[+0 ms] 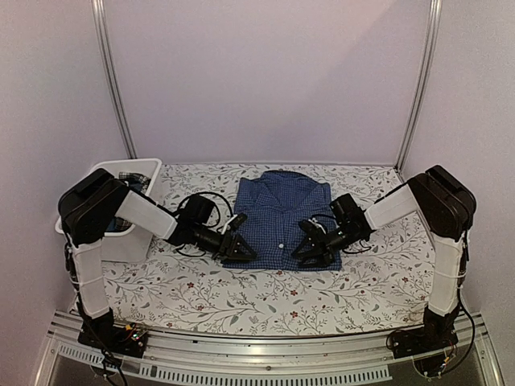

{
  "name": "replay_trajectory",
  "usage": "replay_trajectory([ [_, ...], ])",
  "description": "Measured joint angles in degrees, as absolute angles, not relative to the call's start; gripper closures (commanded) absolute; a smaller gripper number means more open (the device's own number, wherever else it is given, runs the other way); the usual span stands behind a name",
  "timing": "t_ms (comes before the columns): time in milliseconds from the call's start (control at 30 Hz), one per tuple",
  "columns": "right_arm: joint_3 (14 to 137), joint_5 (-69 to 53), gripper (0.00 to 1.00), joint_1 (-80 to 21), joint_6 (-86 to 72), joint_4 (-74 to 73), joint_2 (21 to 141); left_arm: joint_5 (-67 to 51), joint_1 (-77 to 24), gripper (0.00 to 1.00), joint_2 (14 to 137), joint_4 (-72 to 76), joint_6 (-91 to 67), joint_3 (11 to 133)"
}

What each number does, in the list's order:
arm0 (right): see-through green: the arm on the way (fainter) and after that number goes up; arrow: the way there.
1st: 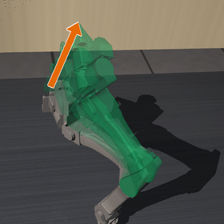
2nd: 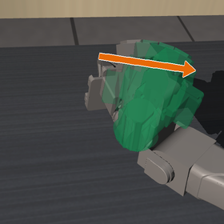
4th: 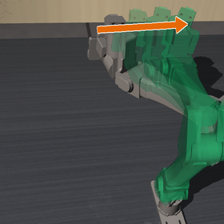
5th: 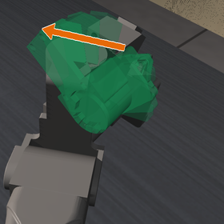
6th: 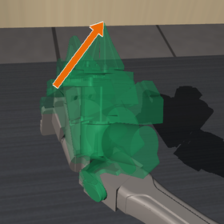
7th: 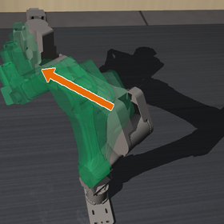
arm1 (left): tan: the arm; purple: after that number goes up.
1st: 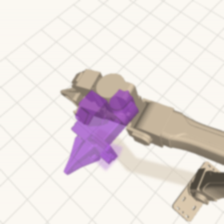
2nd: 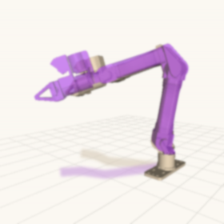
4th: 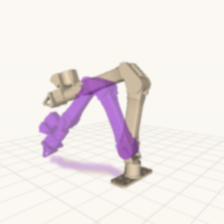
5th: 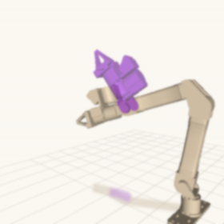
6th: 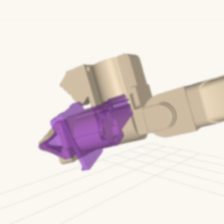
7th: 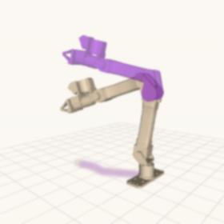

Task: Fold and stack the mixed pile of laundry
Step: Smooth out the 2/3-rectangle-folded shirt at the center of the board, then pick up the 2/3-rectangle-folded shirt from the center of the board.

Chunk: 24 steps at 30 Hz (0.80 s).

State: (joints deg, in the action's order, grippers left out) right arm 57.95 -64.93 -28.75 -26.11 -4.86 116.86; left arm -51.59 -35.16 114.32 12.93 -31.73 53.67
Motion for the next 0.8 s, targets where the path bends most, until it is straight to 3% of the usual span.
replay_trajectory([
  [167,55.6,-66.6,0.39,-28.0,-24.9,-2.8,116.5,-49.5,-33.8,0.28,110.1,14.2,-30.3,48.9],
  [300,56.0,-63.2,0.42,-28.0,-24.2,-8.0,112.1,-38.1,-34.6,0.26,96.3,7.5,-23.2,47.2],
  [400,60.9,-60.1,0.51,-27.7,-23.5,-13.0,108.2,-27.4,-36.8,0.27,88.7,4.2,-13.9,50.5],
  [533,72.8,-56.0,0.6,-27.7,-22.2,-16.3,107.8,-15.3,-41.7,0.28,88.2,3.1,-0.7,52.5],
  [800,87.2,-51.0,0.65,-27.7,-20.4,-20.3,117.8,-1.9,-54.9,0.34,91.6,4.6,18.3,48.8],
])
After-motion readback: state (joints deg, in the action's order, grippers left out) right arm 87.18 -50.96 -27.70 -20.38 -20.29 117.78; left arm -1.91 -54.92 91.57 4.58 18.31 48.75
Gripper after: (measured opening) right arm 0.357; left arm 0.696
